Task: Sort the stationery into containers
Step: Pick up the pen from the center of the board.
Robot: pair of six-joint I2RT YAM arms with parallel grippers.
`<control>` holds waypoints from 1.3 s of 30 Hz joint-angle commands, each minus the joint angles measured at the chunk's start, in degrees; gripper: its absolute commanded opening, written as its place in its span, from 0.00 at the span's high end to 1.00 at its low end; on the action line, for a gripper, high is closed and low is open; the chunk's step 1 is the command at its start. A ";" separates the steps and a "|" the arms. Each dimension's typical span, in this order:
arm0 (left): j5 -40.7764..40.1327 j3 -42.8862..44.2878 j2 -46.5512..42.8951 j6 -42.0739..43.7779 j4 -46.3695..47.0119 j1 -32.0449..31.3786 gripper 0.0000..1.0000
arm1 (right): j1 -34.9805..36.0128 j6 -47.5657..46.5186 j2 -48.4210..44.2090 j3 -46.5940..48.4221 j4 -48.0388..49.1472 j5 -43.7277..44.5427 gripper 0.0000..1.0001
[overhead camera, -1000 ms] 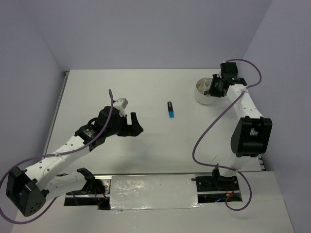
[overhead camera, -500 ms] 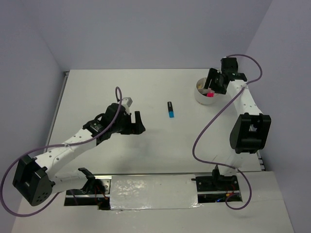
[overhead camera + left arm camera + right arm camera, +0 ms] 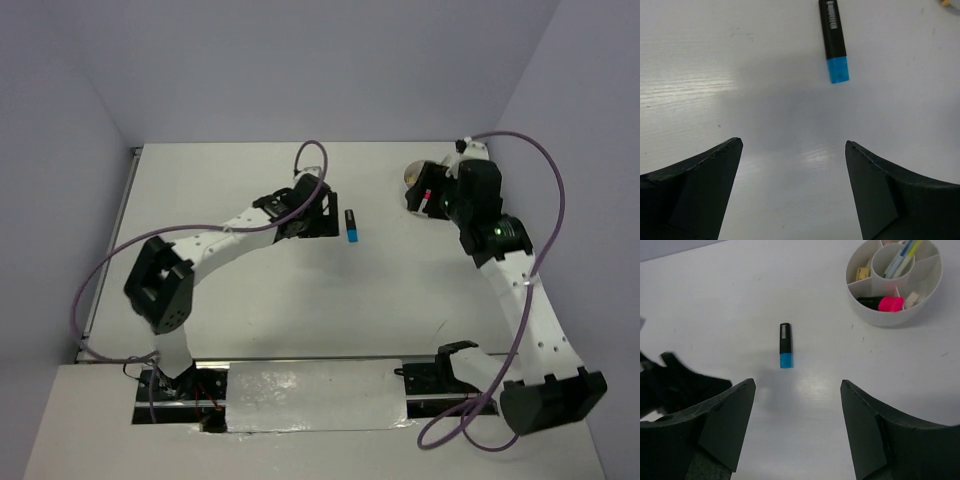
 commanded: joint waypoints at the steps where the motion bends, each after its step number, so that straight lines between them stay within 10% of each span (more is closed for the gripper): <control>1: -5.85 11.49 11.24 -0.32 -5.01 -0.93 0.04 | 1.25 3.41 -5.92 -9.46 2.22 -0.40 0.23; 6: -8.49 29.53 26.22 -1.38 -11.01 -1.46 0.09 | 2.21 4.65 -16.12 -18.19 3.90 -3.13 0.23; 29: -19.92 49.05 47.23 -6.57 -7.67 -3.74 0.17 | 2.48 4.12 -26.85 -29.10 5.21 -12.61 0.23; 39: -20.01 49.95 50.49 -7.88 -11.80 -4.01 0.45 | 2.65 4.12 -29.05 -27.60 4.77 -14.64 0.23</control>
